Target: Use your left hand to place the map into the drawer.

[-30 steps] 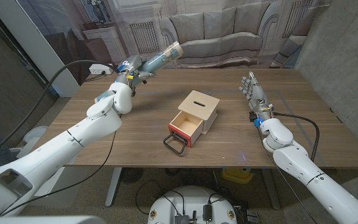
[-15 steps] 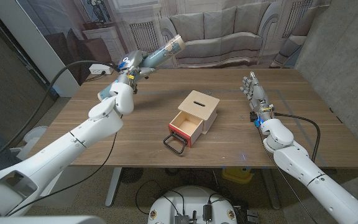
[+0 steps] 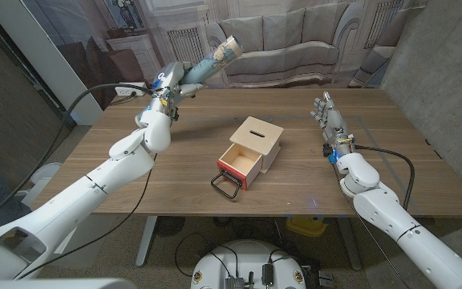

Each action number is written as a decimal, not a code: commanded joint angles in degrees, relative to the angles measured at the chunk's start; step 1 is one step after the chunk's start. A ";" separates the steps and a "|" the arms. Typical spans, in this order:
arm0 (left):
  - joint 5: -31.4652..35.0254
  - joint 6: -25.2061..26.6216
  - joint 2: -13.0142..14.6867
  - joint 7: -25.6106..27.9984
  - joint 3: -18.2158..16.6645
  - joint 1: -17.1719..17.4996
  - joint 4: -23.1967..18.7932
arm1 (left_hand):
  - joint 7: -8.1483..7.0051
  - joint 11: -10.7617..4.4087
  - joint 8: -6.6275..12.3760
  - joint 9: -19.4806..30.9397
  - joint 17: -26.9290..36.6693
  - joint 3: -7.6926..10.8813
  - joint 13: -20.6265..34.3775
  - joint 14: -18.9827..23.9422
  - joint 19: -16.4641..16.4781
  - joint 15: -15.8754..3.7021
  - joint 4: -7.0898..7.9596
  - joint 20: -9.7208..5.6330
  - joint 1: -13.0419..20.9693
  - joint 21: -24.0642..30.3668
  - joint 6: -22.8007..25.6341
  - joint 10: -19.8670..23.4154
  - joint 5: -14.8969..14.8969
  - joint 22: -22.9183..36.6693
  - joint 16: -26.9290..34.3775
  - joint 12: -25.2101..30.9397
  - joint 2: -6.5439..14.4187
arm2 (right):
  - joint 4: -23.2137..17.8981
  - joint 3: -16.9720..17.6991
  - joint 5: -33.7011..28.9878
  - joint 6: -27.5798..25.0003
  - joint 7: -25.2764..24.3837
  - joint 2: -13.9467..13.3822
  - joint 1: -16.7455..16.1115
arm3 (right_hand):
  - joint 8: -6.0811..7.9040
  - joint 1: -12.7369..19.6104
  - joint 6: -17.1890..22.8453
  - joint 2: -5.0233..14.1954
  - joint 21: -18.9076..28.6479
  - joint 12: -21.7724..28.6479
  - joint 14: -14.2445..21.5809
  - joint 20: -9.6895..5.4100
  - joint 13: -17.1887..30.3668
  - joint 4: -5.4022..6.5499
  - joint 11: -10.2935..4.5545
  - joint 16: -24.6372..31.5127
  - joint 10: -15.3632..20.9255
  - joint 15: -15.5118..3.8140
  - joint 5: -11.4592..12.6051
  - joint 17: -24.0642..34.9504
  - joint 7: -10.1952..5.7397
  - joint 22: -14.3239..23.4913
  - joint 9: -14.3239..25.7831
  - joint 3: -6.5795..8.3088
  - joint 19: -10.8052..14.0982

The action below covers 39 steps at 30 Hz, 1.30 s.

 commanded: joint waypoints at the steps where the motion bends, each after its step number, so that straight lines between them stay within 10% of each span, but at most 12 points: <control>1: 2.19 -6.45 -1.18 4.27 -1.76 2.02 0.57 | -0.30 -0.14 -0.13 0.08 0.23 0.43 0.16 0.15 -0.18 -4.38 0.16 -0.25 5.09 -0.13 0.60 0.44 -0.15 0.25 -0.07 0.03 4.80 | -0.57 0.16 0.06 -0.56 -0.15 -0.22 -0.20 | -0.09 0.13 0.34 0.47 -0.22 0.06 0.03 -0.80 0.12 -0.33 0.01 -0.05 0.16 0.26 0.10 0.23 0.25 0.22 0.18 0.14 0.73; 39: -6.26 -31.14 -3.17 -1.25 -5.46 2.66 6.62 | -0.36 -0.10 -0.30 0.04 0.25 0.85 0.37 0.28 -0.40 -4.40 0.40 -0.28 4.70 -0.34 1.26 0.73 -0.17 0.24 -0.08 -0.10 4.55 | -2.72 0.70 -0.51 -1.24 -1.49 -0.81 -1.88 | -0.10 0.11 0.33 0.61 -0.69 0.05 0.01 -0.85 0.12 -0.46 0.05 -0.09 0.14 0.22 0.05 0.21 0.25 0.24 0.18 0.04 0.94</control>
